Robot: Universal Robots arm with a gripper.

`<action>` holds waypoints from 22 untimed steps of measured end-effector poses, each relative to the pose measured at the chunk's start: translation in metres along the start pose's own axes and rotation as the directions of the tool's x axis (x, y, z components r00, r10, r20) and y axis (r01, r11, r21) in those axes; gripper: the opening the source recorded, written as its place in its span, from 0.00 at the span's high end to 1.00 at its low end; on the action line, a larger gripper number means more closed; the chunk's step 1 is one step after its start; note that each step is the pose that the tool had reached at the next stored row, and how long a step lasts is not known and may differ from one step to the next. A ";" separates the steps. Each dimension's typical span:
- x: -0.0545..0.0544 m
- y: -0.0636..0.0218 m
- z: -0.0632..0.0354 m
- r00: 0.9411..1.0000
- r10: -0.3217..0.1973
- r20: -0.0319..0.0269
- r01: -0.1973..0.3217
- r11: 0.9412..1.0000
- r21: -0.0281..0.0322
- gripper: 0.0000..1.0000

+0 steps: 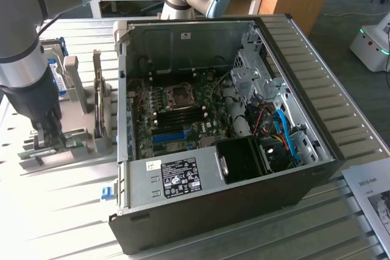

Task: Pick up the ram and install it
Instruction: 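Pick up the ram and move it above insertion slot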

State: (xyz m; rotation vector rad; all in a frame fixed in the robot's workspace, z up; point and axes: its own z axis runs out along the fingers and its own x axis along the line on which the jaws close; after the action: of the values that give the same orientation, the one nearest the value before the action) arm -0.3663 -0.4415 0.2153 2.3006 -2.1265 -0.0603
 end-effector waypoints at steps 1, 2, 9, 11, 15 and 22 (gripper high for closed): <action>0.000 0.0000 -0.0007 1.000 0.000 0.000 0.000 1.000 0.000 0.88; 0.000 0.0000 -0.0013 1.000 0.000 0.000 0.000 1.000 0.000 0.88; 0.000 0.0002 -0.0054 1.000 0.000 0.000 0.000 1.000 0.000 0.88; 0.000 0.0002 -0.0065 1.000 0.000 0.000 0.000 1.000 0.000 0.88; 0.000 0.0003 -0.0086 1.000 0.000 0.000 0.000 1.000 0.000 0.88; 0.000 0.0004 -0.0123 1.000 0.000 0.000 0.000 1.000 0.000 0.88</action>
State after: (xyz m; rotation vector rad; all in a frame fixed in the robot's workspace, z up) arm -0.3663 -0.4415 0.2276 2.3006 -2.1266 -0.0603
